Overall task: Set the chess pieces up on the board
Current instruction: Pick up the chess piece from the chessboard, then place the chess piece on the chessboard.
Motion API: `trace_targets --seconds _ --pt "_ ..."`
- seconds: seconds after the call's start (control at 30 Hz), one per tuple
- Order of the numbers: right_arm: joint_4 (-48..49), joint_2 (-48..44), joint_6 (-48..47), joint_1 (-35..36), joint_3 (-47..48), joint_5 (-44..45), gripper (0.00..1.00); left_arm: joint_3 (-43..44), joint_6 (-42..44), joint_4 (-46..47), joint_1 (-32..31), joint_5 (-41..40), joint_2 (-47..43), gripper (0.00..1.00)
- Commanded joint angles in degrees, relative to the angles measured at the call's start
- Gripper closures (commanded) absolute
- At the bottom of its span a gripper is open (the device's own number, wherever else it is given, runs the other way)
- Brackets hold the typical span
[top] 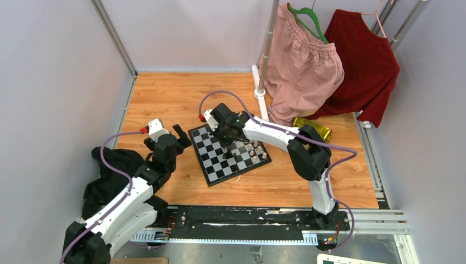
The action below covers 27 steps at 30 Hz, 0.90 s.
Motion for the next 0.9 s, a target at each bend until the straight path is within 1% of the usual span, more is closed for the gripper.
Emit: trace_targets --seconds 0.0,0.27,0.47,0.87 --pt "-1.9 1.9 -1.2 0.9 5.8 -0.1 1.0 -0.1 -0.6 -0.4 -0.4 -1.9 -1.4 0.01" --pt "-2.9 8.0 -2.2 0.9 14.9 -1.2 1.0 0.2 -0.7 -2.7 -0.4 -2.6 -4.0 0.01" --pt "-2.9 12.8 -2.4 1.0 21.7 -1.8 1.0 -0.6 -2.1 -3.8 -0.4 -1.3 -6.1 0.01" --pt "-3.7 21.6 -3.4 2.2 33.9 1.3 1.0 -2.7 -2.6 -4.2 -0.4 -0.1 -8.2 0.02"
